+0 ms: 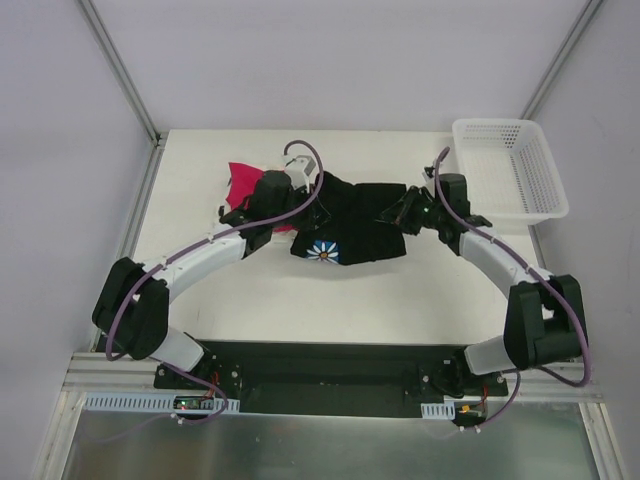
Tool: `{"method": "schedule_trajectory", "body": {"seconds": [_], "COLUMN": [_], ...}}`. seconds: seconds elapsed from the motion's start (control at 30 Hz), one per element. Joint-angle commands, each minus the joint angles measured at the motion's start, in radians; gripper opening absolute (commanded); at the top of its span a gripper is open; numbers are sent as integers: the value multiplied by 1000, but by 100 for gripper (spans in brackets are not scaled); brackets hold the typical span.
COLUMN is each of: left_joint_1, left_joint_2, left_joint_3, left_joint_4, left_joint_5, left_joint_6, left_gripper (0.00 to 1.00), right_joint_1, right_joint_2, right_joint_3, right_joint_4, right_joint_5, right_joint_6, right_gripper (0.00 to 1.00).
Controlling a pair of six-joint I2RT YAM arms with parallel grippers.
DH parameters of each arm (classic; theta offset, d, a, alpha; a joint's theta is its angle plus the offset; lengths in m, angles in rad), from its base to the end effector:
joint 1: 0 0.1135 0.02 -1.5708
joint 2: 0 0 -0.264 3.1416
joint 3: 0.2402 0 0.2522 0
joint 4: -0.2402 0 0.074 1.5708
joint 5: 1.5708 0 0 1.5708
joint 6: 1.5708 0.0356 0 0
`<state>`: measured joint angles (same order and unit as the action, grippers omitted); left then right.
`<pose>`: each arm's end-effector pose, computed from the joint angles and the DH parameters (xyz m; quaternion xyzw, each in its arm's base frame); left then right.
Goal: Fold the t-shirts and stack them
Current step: Put the neatly folded tshirt into the corner of the board with both arms
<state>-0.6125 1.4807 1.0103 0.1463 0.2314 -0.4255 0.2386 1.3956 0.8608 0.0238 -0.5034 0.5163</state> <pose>0.2774 -0.2049 0.2843 0.1424 0.7967 -0.3690 0.4570 0.2943 0.0893 0.2488 -0.0090 0.8450 0.3802 0.3759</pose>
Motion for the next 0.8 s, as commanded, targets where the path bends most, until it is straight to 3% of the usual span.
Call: {"method": "schedule_trajectory", "body": {"seconds": [0.0, 0.33, 0.77], "left_joint_1": [40, 161, 393], "left_joint_2": [-71, -65, -30], "left_joint_3": [68, 224, 258], "left_joint_4": [-33, -86, -97], "left_joint_5": [-67, -98, -150], "left_joint_6": [70, 145, 177], "left_gripper": [0, 0, 0], "right_joint_1": [33, 133, 212], "right_joint_2": [81, 290, 594], "right_joint_3": [177, 470, 886], "right_joint_4": [68, 38, -74], "right_joint_5": [31, 40, 29], "right_joint_6": [30, 59, 65], "right_gripper": [1, 1, 1]}}
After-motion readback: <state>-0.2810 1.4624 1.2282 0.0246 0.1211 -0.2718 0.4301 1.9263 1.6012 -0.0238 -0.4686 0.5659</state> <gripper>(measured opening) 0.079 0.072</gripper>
